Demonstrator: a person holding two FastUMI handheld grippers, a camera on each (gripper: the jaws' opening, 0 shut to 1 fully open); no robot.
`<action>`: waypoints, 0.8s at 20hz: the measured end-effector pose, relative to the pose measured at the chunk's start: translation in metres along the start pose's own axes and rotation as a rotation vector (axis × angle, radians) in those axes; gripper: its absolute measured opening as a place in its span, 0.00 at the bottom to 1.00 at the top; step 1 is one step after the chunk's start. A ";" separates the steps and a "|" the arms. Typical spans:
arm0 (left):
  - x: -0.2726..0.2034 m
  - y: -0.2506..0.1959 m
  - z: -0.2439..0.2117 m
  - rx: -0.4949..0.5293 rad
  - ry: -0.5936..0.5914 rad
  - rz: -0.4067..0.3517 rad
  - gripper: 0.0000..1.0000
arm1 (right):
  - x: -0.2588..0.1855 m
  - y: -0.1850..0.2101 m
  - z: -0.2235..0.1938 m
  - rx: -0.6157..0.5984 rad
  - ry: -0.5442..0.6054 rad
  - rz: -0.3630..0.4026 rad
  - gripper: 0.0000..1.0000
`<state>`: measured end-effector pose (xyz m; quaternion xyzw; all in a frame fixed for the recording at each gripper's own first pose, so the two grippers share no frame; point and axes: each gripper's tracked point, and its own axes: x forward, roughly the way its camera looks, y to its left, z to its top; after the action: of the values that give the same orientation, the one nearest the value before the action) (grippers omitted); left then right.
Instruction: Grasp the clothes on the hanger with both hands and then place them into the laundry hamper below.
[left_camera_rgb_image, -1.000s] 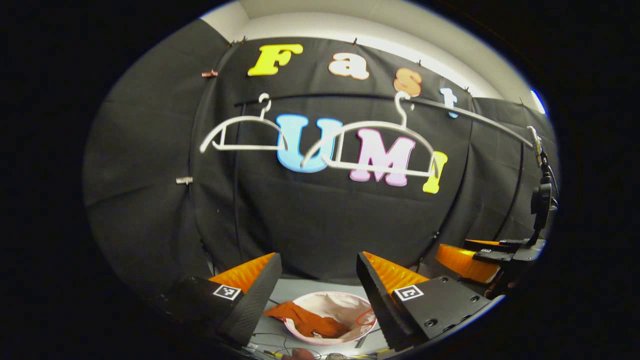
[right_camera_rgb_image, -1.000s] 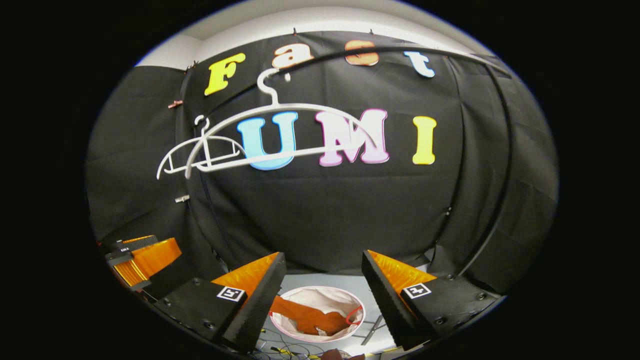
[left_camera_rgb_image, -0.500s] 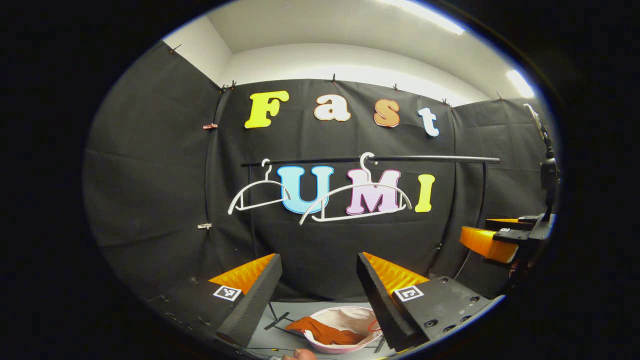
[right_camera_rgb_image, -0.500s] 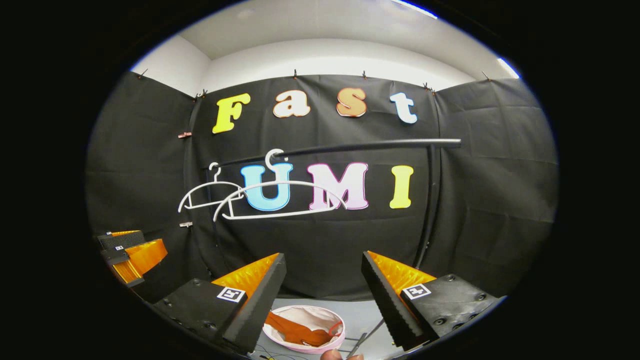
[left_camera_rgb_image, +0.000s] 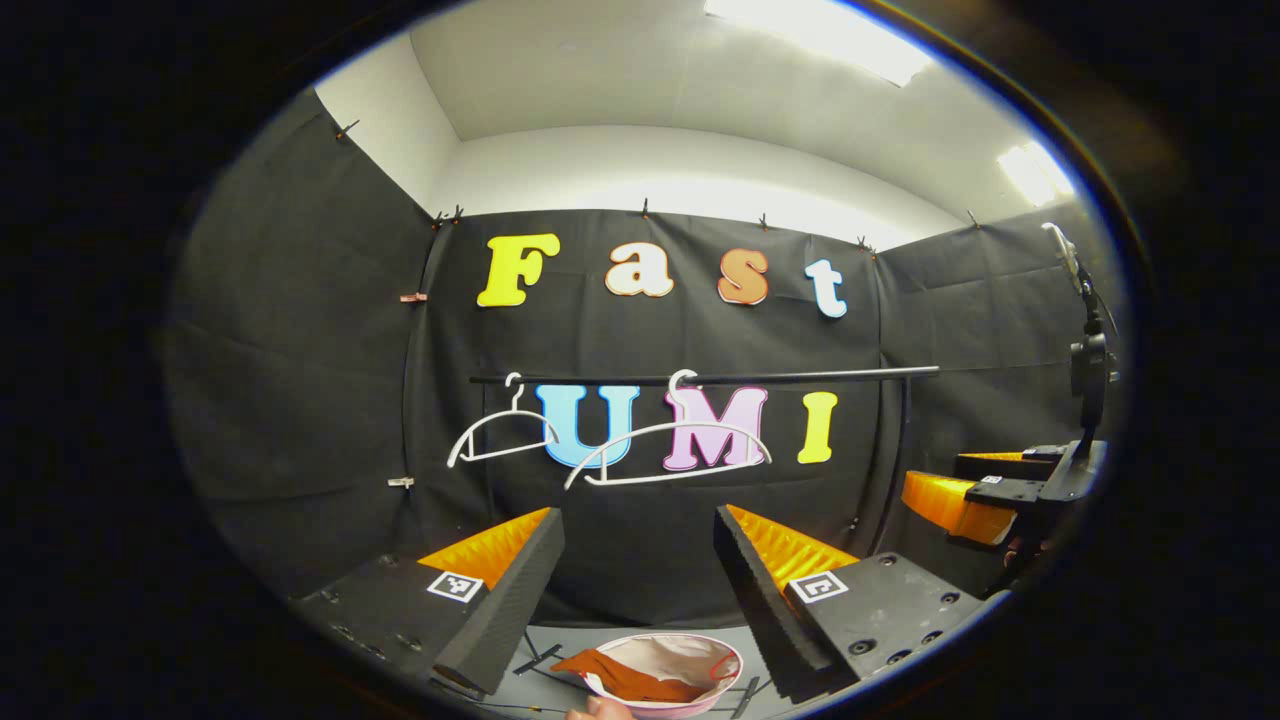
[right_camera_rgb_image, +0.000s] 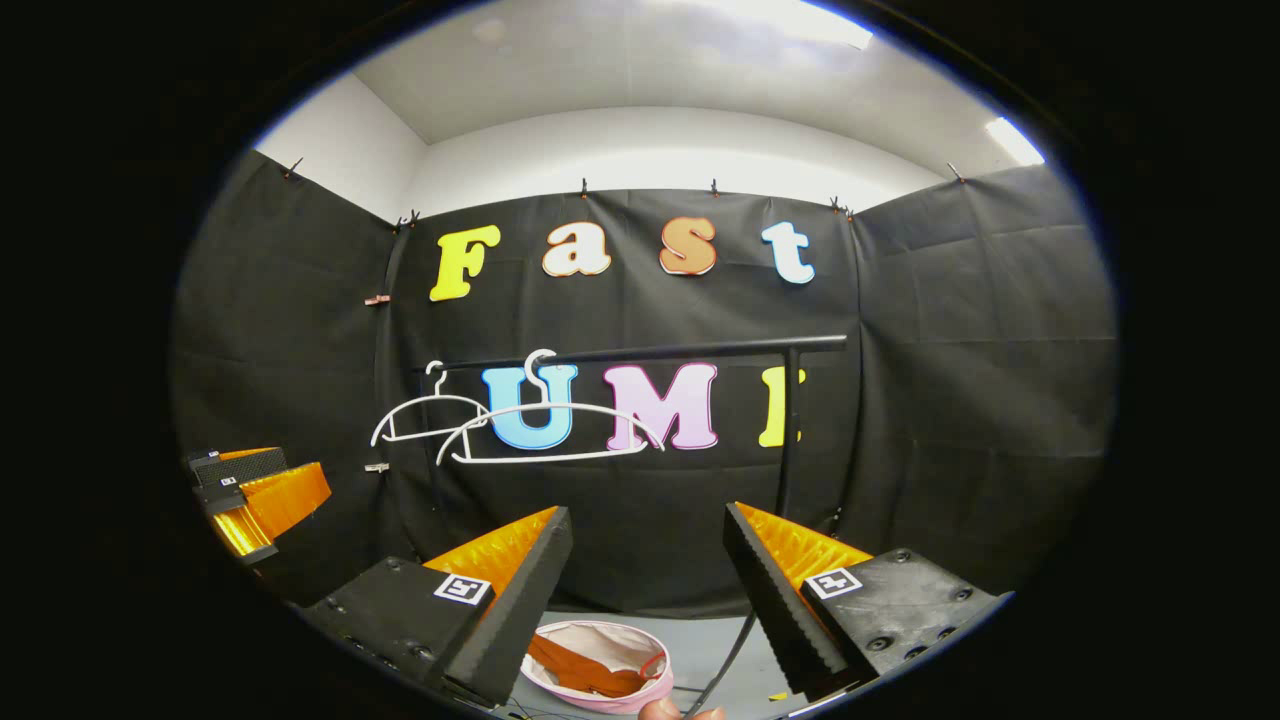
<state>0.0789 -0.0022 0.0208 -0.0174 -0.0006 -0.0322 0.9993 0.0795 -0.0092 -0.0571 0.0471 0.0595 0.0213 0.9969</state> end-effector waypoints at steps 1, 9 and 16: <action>-0.005 -0.009 0.002 0.005 -0.002 -0.010 0.98 | -0.005 -0.009 0.006 -0.012 -0.023 -0.020 0.93; -0.027 -0.019 -0.013 -0.024 0.046 -0.036 0.92 | -0.036 -0.019 0.014 -0.050 -0.072 -0.077 1.00; -0.035 -0.018 -0.026 -0.069 0.082 -0.063 0.95 | -0.052 -0.006 0.018 -0.077 -0.064 -0.083 0.98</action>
<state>0.0430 -0.0191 -0.0051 -0.0504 0.0409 -0.0644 0.9958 0.0305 -0.0192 -0.0337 0.0067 0.0287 -0.0194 0.9994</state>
